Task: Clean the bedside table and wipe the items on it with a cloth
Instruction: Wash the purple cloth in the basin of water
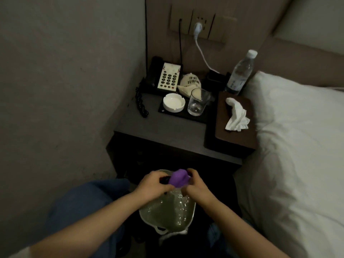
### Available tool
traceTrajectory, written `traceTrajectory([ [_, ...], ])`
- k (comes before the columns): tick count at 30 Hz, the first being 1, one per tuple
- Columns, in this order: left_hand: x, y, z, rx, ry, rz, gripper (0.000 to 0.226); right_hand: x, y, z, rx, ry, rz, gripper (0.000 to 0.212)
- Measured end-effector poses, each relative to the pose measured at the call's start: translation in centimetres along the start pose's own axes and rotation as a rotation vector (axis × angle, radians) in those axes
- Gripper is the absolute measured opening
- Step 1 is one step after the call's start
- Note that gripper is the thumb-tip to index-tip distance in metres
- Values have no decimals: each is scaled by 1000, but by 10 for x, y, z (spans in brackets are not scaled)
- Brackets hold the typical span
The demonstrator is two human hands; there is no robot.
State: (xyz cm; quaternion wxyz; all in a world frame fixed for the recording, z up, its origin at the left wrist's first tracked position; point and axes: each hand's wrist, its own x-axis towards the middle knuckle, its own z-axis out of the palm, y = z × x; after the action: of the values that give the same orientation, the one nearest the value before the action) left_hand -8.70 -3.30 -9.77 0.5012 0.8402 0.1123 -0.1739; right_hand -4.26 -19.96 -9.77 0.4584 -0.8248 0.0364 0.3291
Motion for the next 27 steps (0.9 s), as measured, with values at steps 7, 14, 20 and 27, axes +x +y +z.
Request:
traceTrajectory([
  [7, -62, 43, -13, -788, -37, 40, 33, -71, -39, -6, 594, -223, -64, 34],
  [14, -104, 115, -38, -589, 229, 295, 10, -120, -78, -14, 631, -43, -313, 25],
  [20, -129, 144, -69, -435, 537, 420, 13, -152, -102, -30, 474, -95, -328, 12],
  [27, -140, 173, -88, -344, 326, 456, 4, -166, -119, -47, 732, -378, -330, 60],
])
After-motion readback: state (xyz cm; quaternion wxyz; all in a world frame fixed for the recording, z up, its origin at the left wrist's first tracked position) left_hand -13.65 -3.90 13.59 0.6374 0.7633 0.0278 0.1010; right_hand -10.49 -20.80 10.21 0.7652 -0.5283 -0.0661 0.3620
